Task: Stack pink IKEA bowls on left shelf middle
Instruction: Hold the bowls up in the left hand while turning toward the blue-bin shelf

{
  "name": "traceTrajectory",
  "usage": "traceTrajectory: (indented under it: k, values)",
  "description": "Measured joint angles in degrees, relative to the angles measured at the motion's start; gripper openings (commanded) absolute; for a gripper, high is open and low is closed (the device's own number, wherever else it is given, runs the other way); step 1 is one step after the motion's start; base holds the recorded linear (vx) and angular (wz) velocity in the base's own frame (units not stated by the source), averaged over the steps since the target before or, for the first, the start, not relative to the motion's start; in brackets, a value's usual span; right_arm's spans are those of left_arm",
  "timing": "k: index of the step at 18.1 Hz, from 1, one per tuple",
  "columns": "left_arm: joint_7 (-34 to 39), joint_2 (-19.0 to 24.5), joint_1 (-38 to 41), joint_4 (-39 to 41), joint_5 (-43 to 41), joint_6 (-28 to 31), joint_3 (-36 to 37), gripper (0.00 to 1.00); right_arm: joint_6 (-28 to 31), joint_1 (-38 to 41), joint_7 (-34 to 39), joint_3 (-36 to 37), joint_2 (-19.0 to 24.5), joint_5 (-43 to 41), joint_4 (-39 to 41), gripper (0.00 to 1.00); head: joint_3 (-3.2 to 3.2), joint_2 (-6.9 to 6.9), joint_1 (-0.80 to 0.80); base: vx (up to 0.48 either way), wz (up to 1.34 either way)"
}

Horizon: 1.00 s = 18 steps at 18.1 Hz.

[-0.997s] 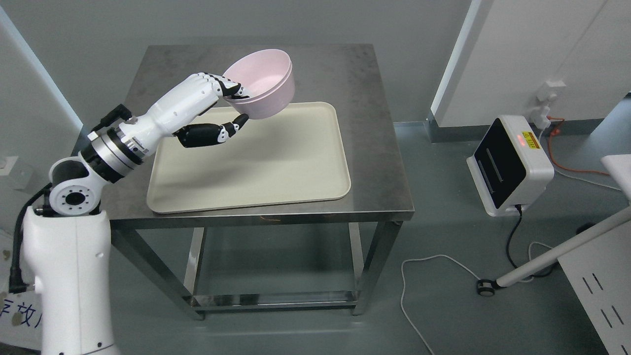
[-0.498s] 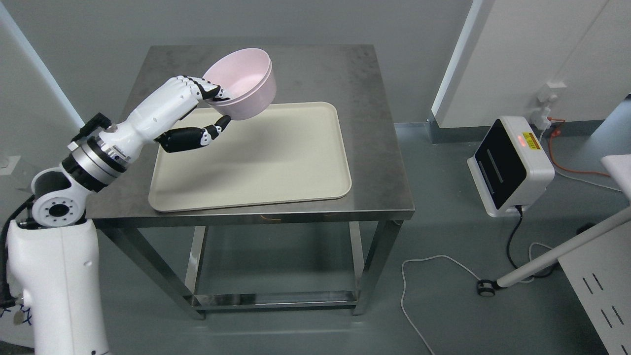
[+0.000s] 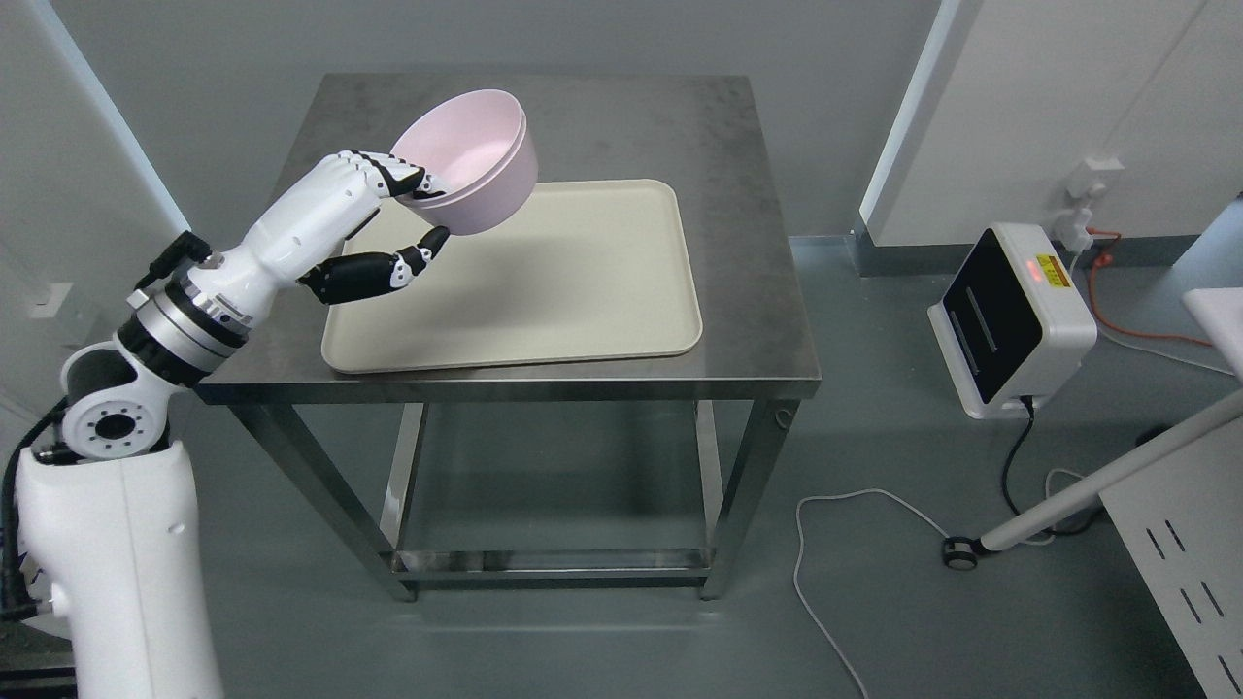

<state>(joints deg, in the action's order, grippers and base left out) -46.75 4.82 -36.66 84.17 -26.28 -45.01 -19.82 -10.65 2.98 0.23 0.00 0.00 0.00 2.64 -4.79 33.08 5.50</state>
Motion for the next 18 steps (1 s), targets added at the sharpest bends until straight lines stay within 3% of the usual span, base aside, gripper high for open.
traceTrajectory:
  k: [18]
  values:
    - [0.25,-1.26,0.67,1.83,0.0,-0.01,-1.53,0.08,0.0,0.01,0.01,0.0,0.0,0.0,0.0,1.0,0.0,0.0,0.0,-0.216,0.18]
